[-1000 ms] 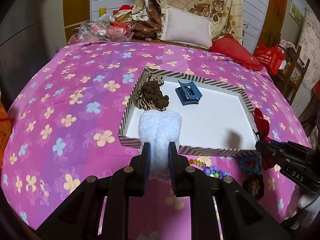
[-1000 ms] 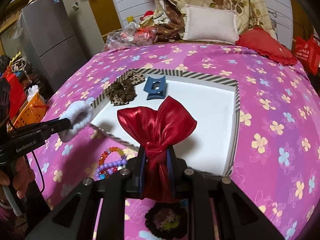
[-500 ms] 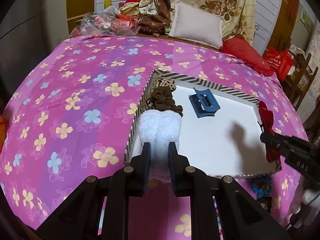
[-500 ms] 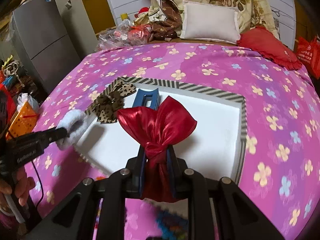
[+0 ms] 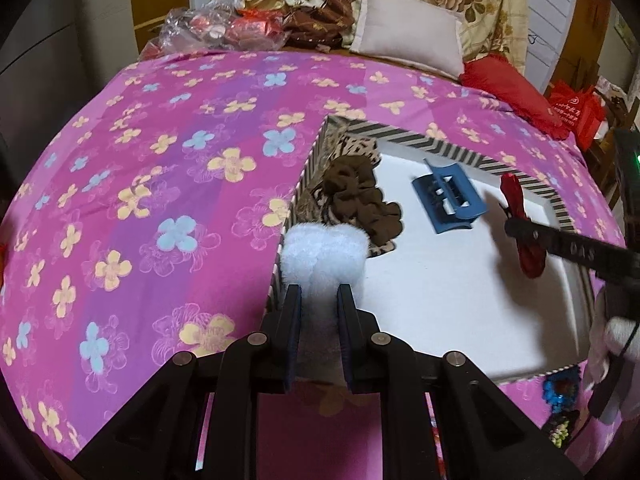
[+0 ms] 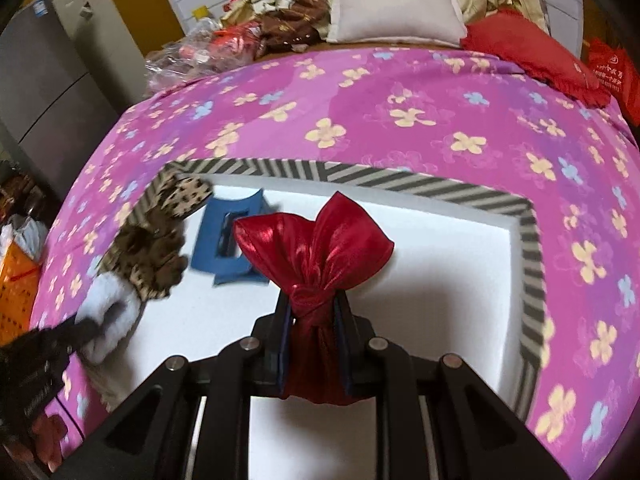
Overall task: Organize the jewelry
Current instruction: 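Place the white hair tie in the tray with the left tool while the right tool places the bow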
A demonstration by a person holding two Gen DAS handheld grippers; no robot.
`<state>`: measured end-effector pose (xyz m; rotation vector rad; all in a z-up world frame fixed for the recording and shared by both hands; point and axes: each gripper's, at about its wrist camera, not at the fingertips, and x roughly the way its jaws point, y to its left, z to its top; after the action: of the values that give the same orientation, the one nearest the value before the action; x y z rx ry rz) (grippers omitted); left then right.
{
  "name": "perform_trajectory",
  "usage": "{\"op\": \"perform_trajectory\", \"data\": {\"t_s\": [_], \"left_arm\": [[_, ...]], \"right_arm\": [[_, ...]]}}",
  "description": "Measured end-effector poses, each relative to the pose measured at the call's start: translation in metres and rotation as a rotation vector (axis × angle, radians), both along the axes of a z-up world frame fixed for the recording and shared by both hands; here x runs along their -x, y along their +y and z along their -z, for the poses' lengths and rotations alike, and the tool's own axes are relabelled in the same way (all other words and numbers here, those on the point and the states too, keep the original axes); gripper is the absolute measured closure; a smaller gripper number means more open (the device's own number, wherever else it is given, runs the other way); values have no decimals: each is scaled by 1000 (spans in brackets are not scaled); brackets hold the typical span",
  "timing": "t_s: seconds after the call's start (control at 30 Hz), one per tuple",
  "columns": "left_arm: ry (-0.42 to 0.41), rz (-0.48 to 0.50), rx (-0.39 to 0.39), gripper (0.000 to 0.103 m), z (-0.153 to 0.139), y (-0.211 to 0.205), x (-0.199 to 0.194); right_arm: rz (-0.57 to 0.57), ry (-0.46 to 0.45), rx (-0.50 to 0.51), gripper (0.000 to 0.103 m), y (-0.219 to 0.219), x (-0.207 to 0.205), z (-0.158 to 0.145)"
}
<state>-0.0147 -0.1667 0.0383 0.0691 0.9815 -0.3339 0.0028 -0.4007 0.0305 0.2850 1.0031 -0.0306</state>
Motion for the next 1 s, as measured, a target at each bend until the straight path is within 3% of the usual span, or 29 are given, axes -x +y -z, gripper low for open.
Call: {"op": "perform_trajectory", "data": {"t_s": [0.37,0.43,0.47,0.7,1.0], "left_arm": [[-16,0,-30,93,7,-7,-5],[-13,-3,-20,93,7,-7,-5],[-14,-3,-16,92,7,-6,-5],[-17,-21,35,78,-3,3,1],[-48,-41,38,76,-21,12,26]], "right_arm": [[78,38,-21,83,-4,-52,14],[61,33,-47,74,-3,-52,14],[43,33,-59,68,-1,-50,13],[64,32,-97,59,-12,-25,7],[53,-26,-107,49,-20,19,-22]]}}
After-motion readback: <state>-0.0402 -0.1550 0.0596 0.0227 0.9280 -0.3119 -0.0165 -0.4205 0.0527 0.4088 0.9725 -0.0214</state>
